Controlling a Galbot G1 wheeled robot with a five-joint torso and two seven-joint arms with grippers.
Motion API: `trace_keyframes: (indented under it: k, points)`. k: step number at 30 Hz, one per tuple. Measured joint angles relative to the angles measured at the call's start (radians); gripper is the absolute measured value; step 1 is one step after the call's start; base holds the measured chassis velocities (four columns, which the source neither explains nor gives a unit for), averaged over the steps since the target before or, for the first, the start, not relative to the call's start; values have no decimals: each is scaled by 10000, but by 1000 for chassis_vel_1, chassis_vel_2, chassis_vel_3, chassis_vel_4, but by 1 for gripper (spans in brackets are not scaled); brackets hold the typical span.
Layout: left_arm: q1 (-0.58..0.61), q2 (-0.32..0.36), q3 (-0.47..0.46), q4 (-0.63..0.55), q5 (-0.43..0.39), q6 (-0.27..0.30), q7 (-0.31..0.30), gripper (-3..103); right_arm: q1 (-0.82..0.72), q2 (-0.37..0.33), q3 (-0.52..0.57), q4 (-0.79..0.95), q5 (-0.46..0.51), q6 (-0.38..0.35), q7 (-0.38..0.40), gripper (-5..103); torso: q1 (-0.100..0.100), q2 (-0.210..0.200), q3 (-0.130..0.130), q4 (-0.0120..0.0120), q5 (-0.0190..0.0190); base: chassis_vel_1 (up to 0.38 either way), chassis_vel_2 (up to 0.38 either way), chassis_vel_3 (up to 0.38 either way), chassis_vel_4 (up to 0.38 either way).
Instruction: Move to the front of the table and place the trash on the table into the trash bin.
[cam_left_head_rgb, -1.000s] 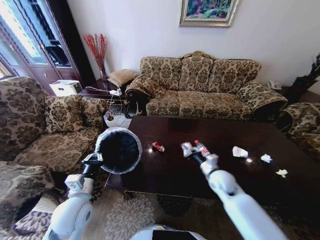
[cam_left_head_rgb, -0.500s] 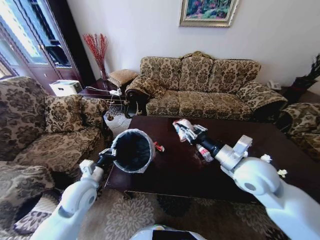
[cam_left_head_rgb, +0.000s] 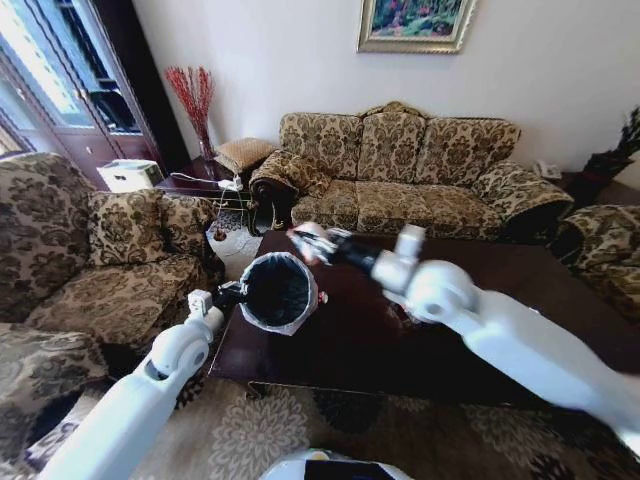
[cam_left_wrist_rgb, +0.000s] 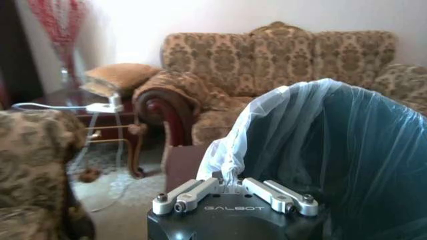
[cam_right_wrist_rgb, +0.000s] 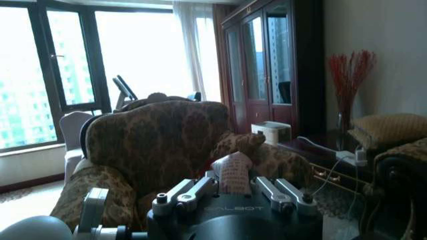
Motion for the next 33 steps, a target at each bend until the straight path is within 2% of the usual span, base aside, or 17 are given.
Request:
trace_keyframes:
  k: [2,6,7,11,18,26,33]
  points:
    - [42,72,-210,-63,-91,6,-139,0,239,626,-770,-369,-176,-268,263,15,-1,1,-2,-2,-2,0,0,0,0]
    - [41,96,-296,-134,-157,23,-174,0,193,1075,-1223,-703,-609,-534,567,15,-4,1,-3,-23,1,0,0,0,0]
    - [42,96,-301,-155,-161,26,-180,0,154,1224,-1230,-839,-713,-588,568,12,-4,1,-4,-25,4,0,0,0,0]
    - [45,88,-303,-209,-165,44,-189,0,98,1609,-1201,-1236,-923,-649,657,12,-2,1,-3,-22,6,0,0,0,0]
    - [-5,70,-353,-249,-213,101,-244,0,75,1899,-1157,-1793,-1213,-673,613,13,-5,2,-4,-18,5,0,0,0,0]
    - [69,-35,-382,-323,-223,111,-323,0,40,2221,-1144,-2094,-1321,-635,580,26,-3,1,-3,-17,5,0,0,0,0]
    - [263,-88,-487,-416,-198,108,-328,0,104,2374,-1305,-2291,-1385,-602,579,52,-3,1,-3,-17,4,0,0,0,0]
